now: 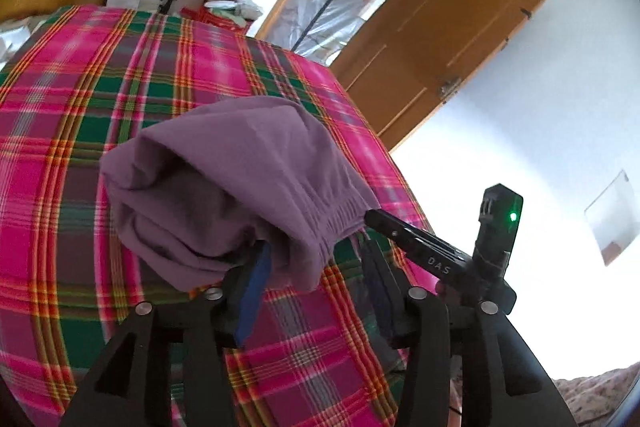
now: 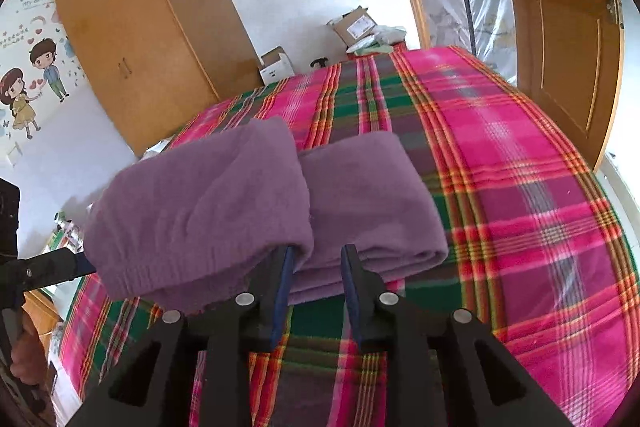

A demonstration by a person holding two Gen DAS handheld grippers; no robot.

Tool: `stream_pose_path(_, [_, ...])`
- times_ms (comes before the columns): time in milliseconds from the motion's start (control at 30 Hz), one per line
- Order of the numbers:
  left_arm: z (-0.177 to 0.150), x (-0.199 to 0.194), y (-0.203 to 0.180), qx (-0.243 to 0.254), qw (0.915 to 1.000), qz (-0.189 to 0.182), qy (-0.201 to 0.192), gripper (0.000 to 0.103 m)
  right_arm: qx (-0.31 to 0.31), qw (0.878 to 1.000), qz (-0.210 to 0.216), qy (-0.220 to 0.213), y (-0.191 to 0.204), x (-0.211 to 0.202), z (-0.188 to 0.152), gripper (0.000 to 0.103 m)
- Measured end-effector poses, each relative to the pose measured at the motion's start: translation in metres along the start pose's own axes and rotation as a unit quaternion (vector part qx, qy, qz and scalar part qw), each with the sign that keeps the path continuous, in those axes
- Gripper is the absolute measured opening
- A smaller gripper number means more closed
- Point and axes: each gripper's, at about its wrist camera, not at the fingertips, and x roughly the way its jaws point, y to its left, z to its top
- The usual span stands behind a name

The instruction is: Fold clothes

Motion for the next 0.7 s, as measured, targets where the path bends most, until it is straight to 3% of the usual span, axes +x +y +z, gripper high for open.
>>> stream_pose_path(267, [0.008, 0.019, -0.002, -0.014, 0.9997, 0.018, 0.012, 0.047, 0.002, 1.0, 0.015, 0.02, 0.006, 0.007, -0.007, 0.026])
stream_pose_path(300, [0.012, 0.022, -0.002, -0.02, 0.9996, 0.017, 0.013, 0.043, 0.003, 1.0, 0.019, 0.025, 0.006, 0.009, -0.008, 0.026])
stream_pose_path(333, [0.016, 0.024, -0.002, -0.026, 0.9994, 0.014, 0.014, 0.027, 0.005, 0.999, 0.023, 0.03, 0.007, 0.012, -0.009, 0.026])
stream_pose_path(400, [0.025, 0.025, -0.002, -0.033, 0.9993, 0.009, 0.014, 0.012, 0.002, 0.999, 0.033, 0.037, 0.011, 0.015, -0.011, 0.026])
stream_pose_path(533, [0.037, 0.013, -0.003, -0.034, 0.9993, 0.012, -0.014, 0.007, -0.009, 0.998, 0.047, 0.029, 0.021, 0.015, -0.011, 0.035])
stream_pose_path(700, [0.055, -0.013, 0.008, -0.055, 0.9959, 0.012, -0.07, 0.007, -0.019, 0.998, 0.063, 0.022, 0.035, 0.015, -0.012, 0.037])
